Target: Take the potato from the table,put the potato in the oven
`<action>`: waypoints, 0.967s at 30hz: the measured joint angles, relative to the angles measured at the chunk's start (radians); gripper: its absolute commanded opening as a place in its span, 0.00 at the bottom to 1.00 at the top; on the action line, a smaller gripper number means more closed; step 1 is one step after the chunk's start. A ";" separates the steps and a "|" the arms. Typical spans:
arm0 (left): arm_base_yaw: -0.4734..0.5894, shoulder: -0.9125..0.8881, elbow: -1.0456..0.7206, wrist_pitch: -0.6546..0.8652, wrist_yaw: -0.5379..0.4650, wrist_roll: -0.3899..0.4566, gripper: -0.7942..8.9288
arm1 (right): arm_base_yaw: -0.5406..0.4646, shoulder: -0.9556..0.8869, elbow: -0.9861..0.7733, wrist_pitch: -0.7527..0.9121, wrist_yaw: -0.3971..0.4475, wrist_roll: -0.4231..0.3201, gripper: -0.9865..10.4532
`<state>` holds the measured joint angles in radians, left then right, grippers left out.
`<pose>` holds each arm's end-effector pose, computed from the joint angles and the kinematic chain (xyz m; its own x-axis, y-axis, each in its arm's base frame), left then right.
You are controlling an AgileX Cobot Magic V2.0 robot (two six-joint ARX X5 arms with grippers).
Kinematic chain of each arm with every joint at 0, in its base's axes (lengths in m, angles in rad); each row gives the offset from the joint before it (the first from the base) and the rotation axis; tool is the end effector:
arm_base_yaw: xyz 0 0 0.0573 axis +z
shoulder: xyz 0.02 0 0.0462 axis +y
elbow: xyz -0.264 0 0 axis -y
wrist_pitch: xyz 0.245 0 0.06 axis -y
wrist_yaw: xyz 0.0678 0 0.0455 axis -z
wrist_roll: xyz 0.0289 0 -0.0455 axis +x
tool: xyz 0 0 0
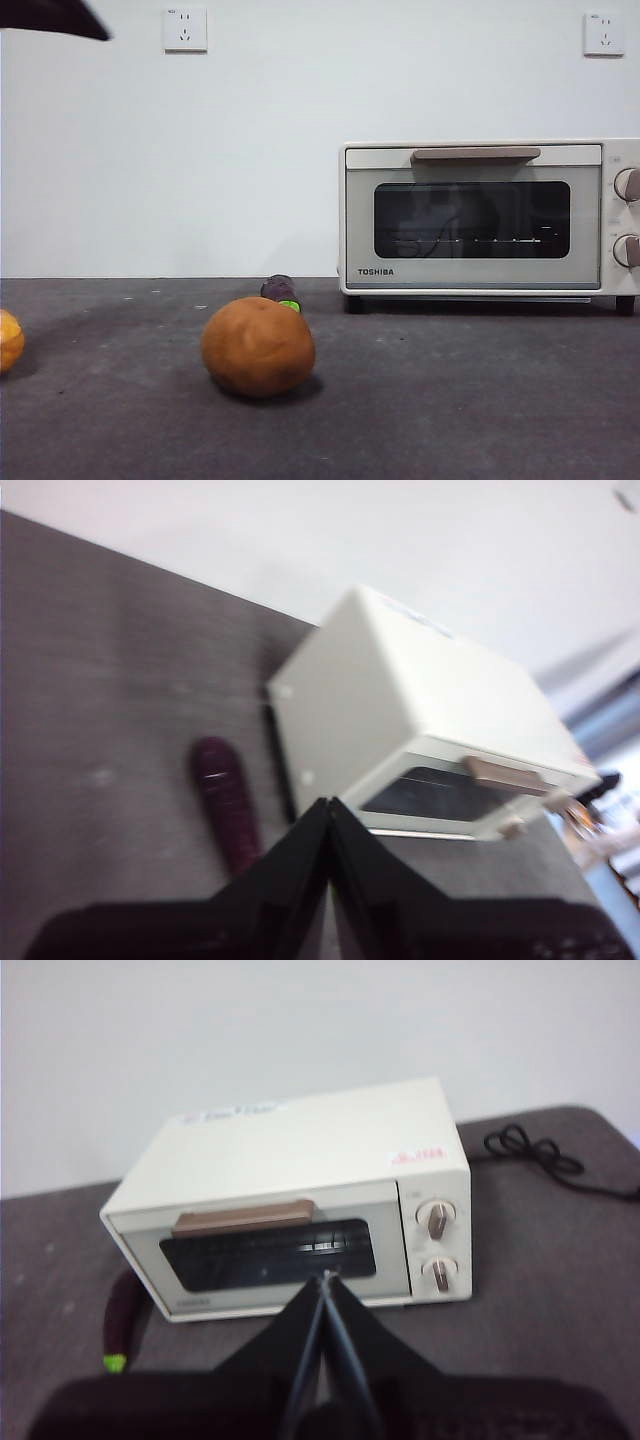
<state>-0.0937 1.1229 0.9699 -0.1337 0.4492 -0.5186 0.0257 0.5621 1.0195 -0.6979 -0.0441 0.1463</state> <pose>0.2447 -0.0356 0.3369 0.8196 -0.5132 -0.2547 0.2938 0.7582 -0.5821 0.0838 0.0034 0.3832 0.9688 0.0690 -0.2380 -0.0330 0.9878 0.1520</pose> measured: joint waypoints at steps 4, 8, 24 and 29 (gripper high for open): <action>-0.071 0.124 0.127 -0.010 0.037 0.000 0.08 | 0.000 0.089 0.077 -0.080 0.000 -0.002 0.09; -0.149 0.273 0.296 -0.070 0.090 0.015 0.08 | 0.000 0.172 0.146 -0.153 0.000 -0.014 0.09; -0.386 0.872 1.054 -0.394 0.131 0.125 0.08 | 0.000 0.221 0.243 -0.176 -0.001 -0.091 0.09; -0.432 1.014 1.269 -0.458 0.130 0.137 0.08 | 0.000 0.222 0.243 -0.203 -0.001 -0.090 0.09</action>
<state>-0.5255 2.1372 2.2391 -0.5915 0.5797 -0.3817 0.0257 0.7845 1.2621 -0.9005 -0.0448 0.0559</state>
